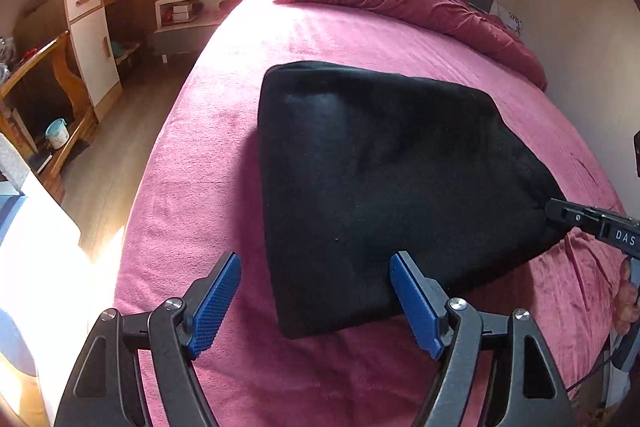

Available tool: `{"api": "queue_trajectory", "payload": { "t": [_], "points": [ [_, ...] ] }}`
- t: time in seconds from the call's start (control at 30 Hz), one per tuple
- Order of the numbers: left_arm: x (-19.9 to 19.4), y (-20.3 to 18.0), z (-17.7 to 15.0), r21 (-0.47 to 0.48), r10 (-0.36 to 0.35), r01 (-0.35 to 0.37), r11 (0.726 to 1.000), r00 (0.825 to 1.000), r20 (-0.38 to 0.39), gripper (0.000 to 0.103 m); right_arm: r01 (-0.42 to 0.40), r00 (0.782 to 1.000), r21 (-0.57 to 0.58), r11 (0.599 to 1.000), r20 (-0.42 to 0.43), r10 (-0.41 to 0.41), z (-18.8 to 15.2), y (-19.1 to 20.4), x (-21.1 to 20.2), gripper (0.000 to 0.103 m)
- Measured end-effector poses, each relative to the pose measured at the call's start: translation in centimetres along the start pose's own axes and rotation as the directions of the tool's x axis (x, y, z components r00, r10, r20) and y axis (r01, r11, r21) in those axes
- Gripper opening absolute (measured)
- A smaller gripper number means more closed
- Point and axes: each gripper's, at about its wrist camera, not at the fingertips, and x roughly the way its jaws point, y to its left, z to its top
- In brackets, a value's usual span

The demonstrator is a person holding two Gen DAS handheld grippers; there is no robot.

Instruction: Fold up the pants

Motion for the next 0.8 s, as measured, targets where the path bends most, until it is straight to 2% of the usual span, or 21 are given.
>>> {"api": "queue_trajectory", "payload": {
  "t": [0.07, 0.1, 0.3, 0.57, 0.8],
  "points": [
    [0.9, -0.6, -0.3, 0.012, 0.005, -0.005, 1.000, 1.000, -0.025, 0.079, 0.035, 0.998, -0.003, 0.999, -0.043, -0.035, -0.9, -0.6, 1.9, 0.012],
    [1.3, -0.8, -0.5, 0.009, 0.002, -0.002, 1.000, 0.999, -0.033, 0.079, 0.038, 0.999, 0.000, 0.999, -0.037, -0.038, -1.4, -0.8, 2.4, 0.012],
    [1.8, -1.0, -1.5, -0.011, 0.000, -0.001, 1.000, 1.000, -0.029, 0.079, 0.030, 1.000, 0.020, 0.999, -0.009, -0.030, -2.1, -1.1, 1.5, 0.013],
    [0.7, -1.1, -1.4, -0.001, 0.022, -0.022, 1.000, 1.000, -0.003, 0.079, 0.009, 1.000, 0.066, 0.998, 0.001, -0.009, -2.2, -1.5, 0.8, 0.015],
    [-0.8, -1.4, -1.3, 0.004, 0.040, -0.040, 0.999, 0.999, 0.019, 0.079, 0.023, 1.000, 0.075, 0.997, 0.001, -0.023, -2.6, -1.2, 0.3, 0.017]
  ]
}}
